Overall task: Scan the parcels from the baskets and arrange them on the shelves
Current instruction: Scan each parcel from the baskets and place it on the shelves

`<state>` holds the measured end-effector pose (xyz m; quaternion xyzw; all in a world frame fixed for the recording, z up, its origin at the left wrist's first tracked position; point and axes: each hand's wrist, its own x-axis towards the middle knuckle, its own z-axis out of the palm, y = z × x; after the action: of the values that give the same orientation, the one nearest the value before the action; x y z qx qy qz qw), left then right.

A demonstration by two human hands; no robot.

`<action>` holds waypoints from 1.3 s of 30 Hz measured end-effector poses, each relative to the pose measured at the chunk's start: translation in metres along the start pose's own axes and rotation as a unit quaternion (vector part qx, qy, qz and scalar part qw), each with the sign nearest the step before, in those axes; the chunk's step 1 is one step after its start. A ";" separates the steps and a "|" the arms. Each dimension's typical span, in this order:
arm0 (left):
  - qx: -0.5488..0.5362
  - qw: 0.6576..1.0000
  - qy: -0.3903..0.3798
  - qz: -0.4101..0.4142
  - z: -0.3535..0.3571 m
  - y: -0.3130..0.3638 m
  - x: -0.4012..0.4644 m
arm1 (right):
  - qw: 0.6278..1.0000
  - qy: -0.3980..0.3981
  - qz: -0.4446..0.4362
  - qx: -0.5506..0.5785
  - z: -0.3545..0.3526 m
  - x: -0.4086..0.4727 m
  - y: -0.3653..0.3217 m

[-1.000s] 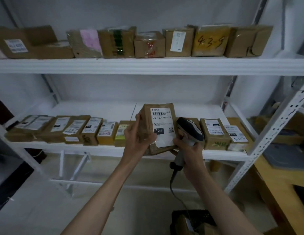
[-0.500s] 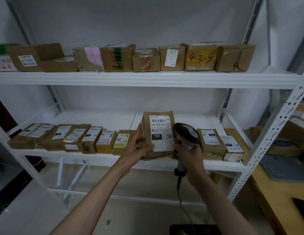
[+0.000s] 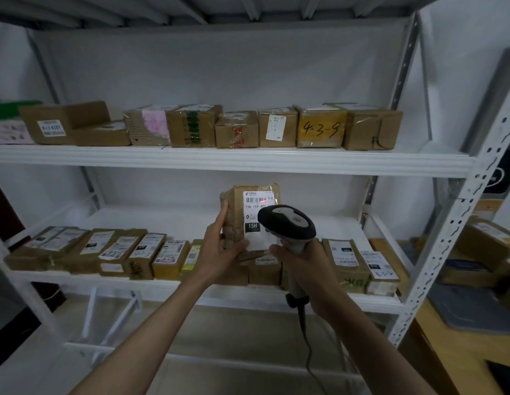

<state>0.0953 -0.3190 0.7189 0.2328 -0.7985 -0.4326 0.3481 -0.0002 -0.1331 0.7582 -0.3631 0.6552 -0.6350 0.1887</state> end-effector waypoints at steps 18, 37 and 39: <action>-0.031 0.998 0.000 0.052 0.011 0.047 0.012 | 0.997 0.065 -0.038 -0.016 -0.050 0.009 -0.024; -0.171 0.967 -0.087 0.171 0.099 0.251 0.083 | 0.895 0.371 -0.228 0.094 -0.164 0.028 -0.115; -0.177 0.967 -0.075 0.169 0.115 0.276 0.098 | 0.887 0.378 -0.252 0.080 -0.182 0.036 -0.134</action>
<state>-0.0747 -0.1814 0.9447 -0.0043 -0.7606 -0.5184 0.3908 -0.1217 -0.0234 0.9184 -0.2323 0.5103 -0.8006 -0.2112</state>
